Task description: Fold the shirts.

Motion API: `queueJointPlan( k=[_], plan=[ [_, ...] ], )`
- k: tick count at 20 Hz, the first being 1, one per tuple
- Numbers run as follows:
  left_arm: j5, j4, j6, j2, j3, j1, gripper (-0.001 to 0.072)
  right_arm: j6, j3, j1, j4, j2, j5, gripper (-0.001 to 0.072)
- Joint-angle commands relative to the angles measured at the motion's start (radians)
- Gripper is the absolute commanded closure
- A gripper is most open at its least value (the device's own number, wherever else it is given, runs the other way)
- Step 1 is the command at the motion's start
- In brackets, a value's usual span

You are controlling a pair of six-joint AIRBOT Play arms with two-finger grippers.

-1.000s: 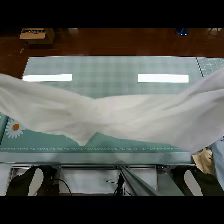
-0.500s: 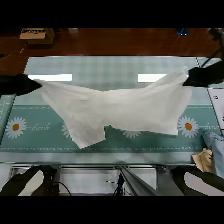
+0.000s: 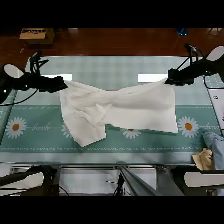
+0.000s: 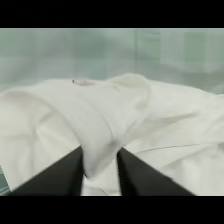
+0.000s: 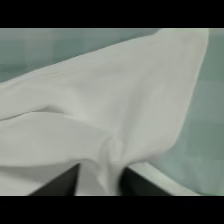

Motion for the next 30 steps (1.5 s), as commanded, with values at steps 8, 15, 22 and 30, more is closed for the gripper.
queueJointPlan(
  k=[8,15,22,30],
  plan=[
    [-0.468,0.071,0.037,0.116,-0.108,0.367,0.0120,-0.090,0.072,-0.171,-0.159,0.094,0.296,0.0226],
    [-0.282,-0.142,0.180,0.112,-0.419,0.393,0.0120,-0.144,-0.172,-0.329,-0.013,0.153,0.265,0.0226],
    [-0.124,-0.297,0.218,-0.037,-0.418,0.241,0.0122,-0.147,-0.254,-0.335,-0.011,0.181,0.237,0.0226],
    [-0.139,-0.325,0.236,-0.069,-0.418,0.225,0.0686,-0.154,-0.302,-0.442,-0.085,0.267,0.253,0.0225]
  ],
)
